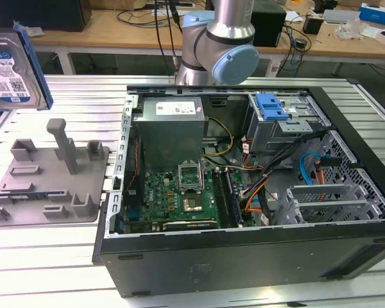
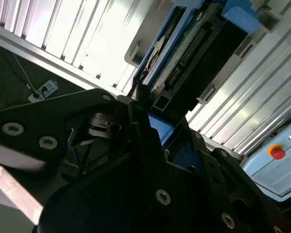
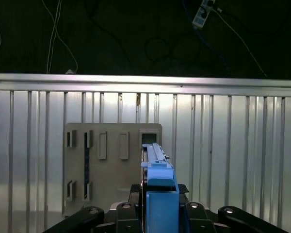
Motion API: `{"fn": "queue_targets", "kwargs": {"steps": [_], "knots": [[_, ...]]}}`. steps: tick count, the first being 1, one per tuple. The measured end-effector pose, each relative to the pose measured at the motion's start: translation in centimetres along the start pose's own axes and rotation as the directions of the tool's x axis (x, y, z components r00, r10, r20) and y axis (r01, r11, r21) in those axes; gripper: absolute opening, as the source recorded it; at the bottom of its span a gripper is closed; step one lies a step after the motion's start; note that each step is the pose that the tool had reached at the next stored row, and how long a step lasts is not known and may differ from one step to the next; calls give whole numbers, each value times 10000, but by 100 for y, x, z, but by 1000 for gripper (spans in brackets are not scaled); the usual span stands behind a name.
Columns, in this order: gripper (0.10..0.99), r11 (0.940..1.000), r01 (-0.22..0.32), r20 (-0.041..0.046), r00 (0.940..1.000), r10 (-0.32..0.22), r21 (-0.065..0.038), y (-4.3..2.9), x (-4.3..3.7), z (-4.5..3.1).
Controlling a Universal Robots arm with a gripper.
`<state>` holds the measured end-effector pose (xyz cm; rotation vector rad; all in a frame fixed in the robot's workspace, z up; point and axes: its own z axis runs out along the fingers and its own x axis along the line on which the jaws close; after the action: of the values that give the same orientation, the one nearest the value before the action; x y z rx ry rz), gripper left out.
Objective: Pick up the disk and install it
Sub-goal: 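Pick up the disk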
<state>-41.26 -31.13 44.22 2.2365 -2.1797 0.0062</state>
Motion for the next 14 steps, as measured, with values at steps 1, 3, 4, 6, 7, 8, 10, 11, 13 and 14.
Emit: {"fn": "queue_targets", "kwargs": {"steps": [1,3,4,6,7,8,10,11,13,14], "knots": [[365,10000,0,1,10000,0,0,0,0,-32],[365,10000,0,9,10000,0,1,-2,2,-105],[365,10000,-1,15,10000,1,0,-2,2,-168],[365,10000,0,22,10000,0,1,-3,4,-247],[365,10000,0,25,10000,0,2,-4,4,-276],[365,10000,0,27,10000,0,2,-4,5,-304],[365,10000,0,30,10000,0,2,-5,6,-362],[365,10000,0,32,10000,0,2,-5,6,-383],[365,10000,0,35,10000,0,1,-5,7,-417],[365,10000,0,36,10000,0,1,-6,7,-441]]}}
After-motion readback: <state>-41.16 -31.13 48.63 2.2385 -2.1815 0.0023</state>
